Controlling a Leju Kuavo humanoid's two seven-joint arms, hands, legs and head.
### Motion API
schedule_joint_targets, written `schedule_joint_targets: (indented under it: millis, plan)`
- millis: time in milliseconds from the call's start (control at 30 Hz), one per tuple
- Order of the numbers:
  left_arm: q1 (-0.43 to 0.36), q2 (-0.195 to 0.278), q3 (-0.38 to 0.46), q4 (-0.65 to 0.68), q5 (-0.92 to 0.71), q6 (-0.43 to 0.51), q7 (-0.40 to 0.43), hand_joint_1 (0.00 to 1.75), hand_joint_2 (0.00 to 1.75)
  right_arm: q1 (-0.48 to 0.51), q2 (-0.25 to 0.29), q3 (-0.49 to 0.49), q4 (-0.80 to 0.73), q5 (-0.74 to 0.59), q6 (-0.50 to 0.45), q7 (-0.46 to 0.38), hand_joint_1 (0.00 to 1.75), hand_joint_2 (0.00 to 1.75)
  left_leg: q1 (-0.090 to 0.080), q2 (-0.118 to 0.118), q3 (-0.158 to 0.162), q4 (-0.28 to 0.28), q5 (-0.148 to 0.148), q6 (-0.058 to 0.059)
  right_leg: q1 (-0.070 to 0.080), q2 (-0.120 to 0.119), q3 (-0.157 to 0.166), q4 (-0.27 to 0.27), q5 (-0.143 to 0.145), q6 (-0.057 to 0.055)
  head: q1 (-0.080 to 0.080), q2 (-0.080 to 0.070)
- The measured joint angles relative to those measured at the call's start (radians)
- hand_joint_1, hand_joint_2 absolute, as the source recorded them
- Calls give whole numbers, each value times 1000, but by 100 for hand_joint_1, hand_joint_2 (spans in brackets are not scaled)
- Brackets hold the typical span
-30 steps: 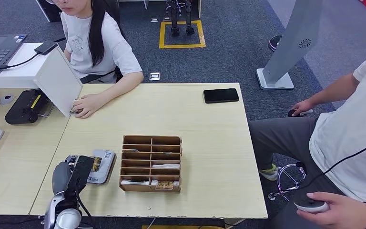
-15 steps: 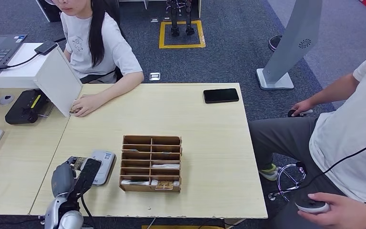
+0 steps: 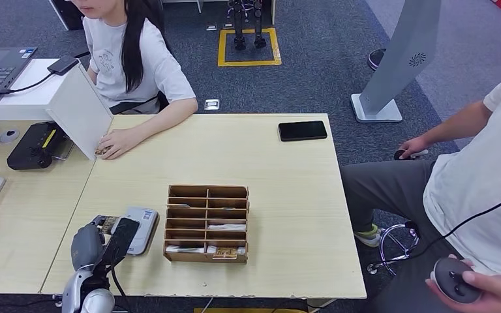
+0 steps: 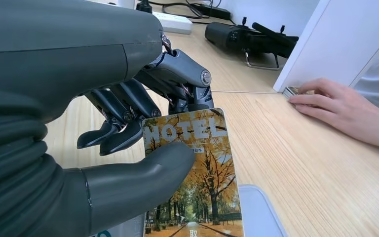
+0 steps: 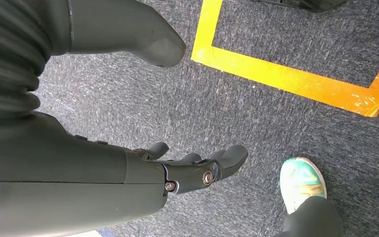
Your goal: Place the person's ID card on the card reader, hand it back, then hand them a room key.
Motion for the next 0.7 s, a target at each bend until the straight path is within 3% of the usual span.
schedule_joint_targets:
  millis: [700]
  plan:
    - [3, -2, 1, 3, 40, -21, -8, 175, 175, 0, 0, 0, 0, 0, -1, -8, 0, 175, 0, 0, 0, 0, 0, 0, 0, 0, 0, 0, 0, 0, 0, 0]
